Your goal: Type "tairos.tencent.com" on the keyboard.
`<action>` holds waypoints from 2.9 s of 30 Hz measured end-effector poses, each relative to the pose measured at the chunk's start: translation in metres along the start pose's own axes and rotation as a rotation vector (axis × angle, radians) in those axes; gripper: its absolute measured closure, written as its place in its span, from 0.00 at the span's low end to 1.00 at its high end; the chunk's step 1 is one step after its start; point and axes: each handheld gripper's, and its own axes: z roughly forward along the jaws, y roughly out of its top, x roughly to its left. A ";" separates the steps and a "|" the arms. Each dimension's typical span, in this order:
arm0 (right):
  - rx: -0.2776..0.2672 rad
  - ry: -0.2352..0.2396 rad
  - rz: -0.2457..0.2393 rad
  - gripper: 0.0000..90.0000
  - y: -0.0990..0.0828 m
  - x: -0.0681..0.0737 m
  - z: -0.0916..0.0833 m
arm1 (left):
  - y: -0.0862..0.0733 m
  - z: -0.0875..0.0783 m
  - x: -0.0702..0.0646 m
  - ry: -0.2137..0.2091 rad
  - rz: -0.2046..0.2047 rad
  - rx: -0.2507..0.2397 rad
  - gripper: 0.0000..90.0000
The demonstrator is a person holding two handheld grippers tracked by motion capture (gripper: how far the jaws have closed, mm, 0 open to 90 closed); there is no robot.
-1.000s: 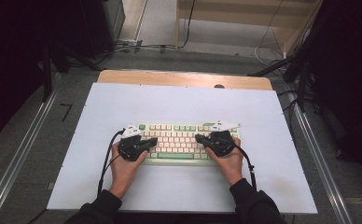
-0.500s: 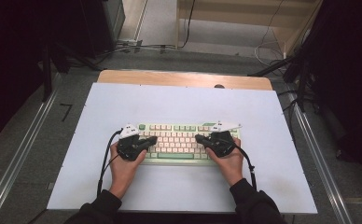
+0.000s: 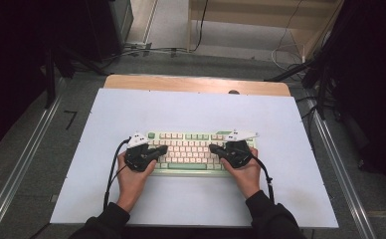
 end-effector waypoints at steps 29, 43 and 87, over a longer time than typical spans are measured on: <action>0.013 0.002 -0.005 0.98 -0.005 0.000 -0.001 | 0.000 0.001 0.001 0.004 -0.001 0.005 1.00; 0.024 0.001 -0.002 0.98 -0.008 0.001 0.001 | 0.000 0.000 0.001 0.003 -0.001 0.005 1.00; 0.058 0.026 -0.023 0.98 -0.014 0.007 0.000 | -0.001 0.001 0.001 0.001 -0.002 0.008 1.00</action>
